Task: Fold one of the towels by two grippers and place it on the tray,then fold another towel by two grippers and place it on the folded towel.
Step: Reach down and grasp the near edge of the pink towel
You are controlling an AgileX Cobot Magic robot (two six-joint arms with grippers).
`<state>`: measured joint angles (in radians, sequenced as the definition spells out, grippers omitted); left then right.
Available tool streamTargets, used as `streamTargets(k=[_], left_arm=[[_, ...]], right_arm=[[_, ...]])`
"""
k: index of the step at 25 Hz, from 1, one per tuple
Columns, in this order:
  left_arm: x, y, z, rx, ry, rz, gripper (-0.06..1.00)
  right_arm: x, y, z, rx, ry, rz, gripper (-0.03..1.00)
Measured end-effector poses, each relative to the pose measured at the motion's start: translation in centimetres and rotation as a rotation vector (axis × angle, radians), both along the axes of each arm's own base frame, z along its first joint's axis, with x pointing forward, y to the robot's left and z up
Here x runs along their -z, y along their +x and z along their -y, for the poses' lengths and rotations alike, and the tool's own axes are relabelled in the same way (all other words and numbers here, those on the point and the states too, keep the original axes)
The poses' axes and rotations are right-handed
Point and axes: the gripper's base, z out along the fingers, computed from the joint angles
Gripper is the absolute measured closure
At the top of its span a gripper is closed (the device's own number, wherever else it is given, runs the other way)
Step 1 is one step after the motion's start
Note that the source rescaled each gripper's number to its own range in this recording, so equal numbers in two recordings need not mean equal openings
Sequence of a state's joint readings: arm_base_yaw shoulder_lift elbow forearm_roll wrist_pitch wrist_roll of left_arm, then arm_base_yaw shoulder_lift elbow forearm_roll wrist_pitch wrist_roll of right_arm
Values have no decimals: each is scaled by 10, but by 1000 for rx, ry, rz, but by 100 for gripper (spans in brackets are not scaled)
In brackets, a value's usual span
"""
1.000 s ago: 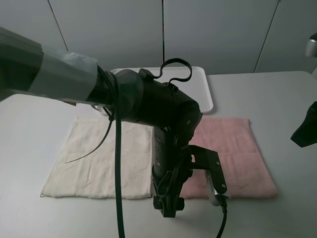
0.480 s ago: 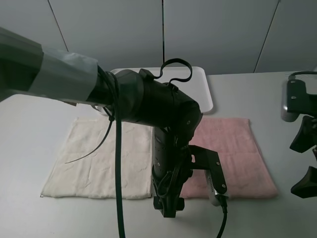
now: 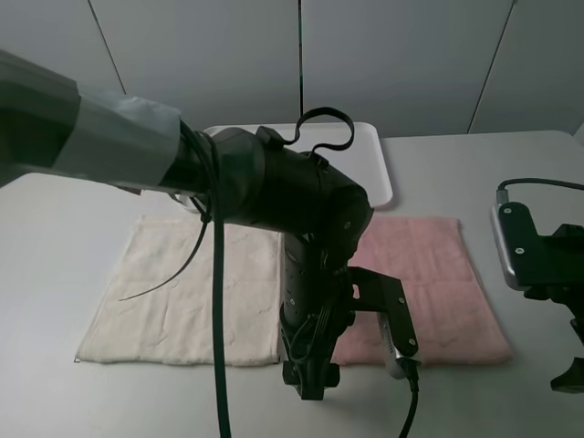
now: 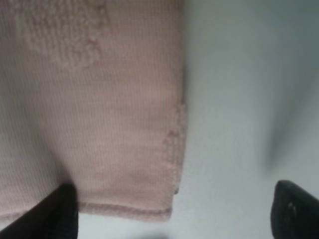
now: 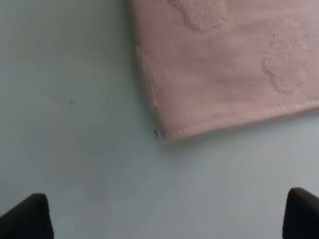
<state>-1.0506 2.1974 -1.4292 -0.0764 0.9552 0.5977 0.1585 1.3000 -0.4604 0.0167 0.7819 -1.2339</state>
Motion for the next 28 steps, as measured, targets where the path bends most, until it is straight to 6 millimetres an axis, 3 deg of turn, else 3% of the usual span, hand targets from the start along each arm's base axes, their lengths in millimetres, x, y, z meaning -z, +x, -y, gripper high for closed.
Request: streamTargets(k=[12,28], left_arm=[[0,0,0,0,1,0,-6],[0,-1,1,6,2,2,-6]], right_arm=[[32,7,-7,-96,50,-68,-3],[51,4,-10,-179,54,-87,-3]])
